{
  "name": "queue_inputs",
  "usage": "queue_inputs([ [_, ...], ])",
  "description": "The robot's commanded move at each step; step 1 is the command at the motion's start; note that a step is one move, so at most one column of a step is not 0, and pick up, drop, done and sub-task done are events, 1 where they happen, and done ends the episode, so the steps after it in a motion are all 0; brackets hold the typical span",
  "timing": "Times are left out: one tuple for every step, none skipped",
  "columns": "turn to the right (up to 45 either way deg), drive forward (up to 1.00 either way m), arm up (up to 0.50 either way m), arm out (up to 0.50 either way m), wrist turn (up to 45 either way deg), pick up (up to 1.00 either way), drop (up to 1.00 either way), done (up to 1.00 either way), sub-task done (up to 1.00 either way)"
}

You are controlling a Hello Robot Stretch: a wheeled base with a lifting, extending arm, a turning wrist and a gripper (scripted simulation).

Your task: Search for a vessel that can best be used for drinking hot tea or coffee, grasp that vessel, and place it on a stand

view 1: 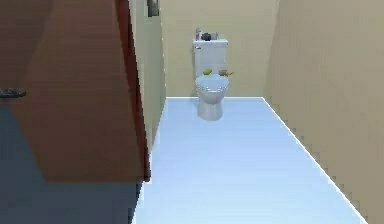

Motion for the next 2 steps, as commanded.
queue_inputs([
  [42.0,0.0,0.0,0.0,0.0,0.0,0.0,0.0,0.0],
  [0.0,0.1,0.0,0.0,0.0,0.0,0.0,0.0,0.0],
])
